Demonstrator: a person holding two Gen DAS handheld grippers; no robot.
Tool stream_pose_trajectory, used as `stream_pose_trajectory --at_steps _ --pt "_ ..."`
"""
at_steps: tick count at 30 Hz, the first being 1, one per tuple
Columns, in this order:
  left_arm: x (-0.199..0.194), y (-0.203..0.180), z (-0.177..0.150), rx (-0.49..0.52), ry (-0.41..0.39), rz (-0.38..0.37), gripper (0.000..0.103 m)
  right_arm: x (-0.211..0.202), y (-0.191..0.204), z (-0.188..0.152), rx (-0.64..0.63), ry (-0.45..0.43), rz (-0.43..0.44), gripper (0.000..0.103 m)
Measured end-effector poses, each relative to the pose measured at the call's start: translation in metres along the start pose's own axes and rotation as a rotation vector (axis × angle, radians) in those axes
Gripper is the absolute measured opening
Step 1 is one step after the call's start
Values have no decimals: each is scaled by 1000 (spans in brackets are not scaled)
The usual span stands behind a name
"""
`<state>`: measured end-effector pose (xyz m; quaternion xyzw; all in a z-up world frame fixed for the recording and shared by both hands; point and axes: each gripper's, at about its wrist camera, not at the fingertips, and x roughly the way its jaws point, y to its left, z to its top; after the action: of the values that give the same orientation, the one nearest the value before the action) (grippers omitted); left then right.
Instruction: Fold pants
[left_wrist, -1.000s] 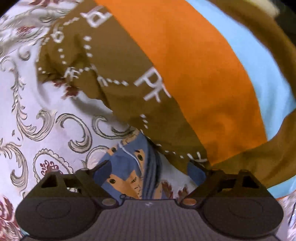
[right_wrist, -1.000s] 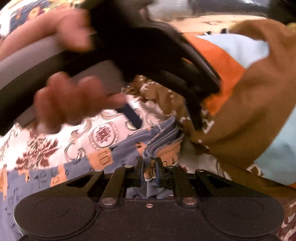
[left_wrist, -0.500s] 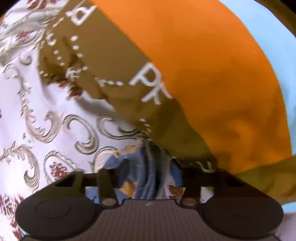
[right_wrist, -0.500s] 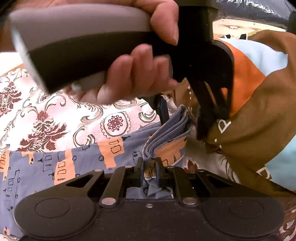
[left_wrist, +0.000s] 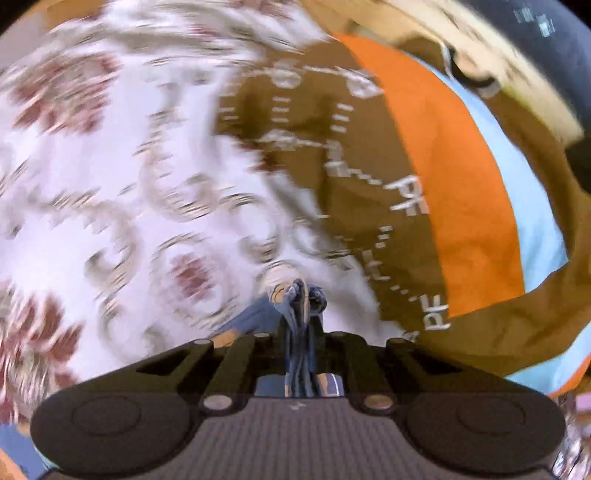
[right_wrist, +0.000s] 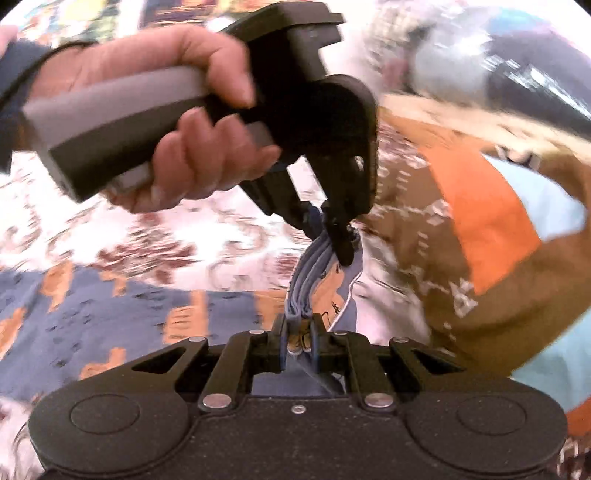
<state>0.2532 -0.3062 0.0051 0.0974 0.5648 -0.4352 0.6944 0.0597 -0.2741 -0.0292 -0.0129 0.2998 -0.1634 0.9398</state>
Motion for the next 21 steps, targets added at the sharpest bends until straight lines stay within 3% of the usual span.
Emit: stream_pose_trajectory --at_steps 5,8,9,11,13,18,19,21 --pt "-20 69 -58 -198 -103 -75 10 -14 34 -6 -192 12 125 12" --pt "-27 95 -93 -239 -149 -78 14 -17 57 -16 -308 44 196 12" --pt "-27 103 -104 -252 -160 -78 19 -16 65 -20 -345 61 213 12" --pt "-22 118 -124 -287 -168 -97 51 -10 79 -29 -402 98 235 12" --pt "-15 130 -138 -322 -188 -126 60 -6 87 -36 -448 119 237 12" --pt "-6 146 -142 -381 -190 -166 61 -1 93 -41 -476 135 228 13" --pt "-7 147 -142 -384 -191 -159 56 0 91 -42 -480 134 227 13" --pt "-10 149 -141 -391 -191 -126 36 1 92 -44 -489 133 224 13"
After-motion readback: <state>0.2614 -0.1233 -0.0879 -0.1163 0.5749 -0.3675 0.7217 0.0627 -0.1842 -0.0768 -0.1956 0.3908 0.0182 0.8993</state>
